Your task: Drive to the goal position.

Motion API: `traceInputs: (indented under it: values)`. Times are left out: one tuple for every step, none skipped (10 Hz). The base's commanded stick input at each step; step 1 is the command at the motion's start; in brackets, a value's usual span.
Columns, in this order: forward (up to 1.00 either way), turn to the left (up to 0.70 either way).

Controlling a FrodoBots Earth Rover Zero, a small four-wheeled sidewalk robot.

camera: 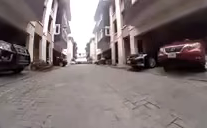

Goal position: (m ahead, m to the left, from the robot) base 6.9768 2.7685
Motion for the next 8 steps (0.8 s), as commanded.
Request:
traceInputs:
  values:
    - [0.7, 0.0]
    - [0.7, 0.0]
    - [0.7, 0.0]
    - [0.7, 0.0]
    - [0.7, 0.0]
    - [0.7, 0.0]
    - [0.7, 0.0]
    - [0.7, 0.0]
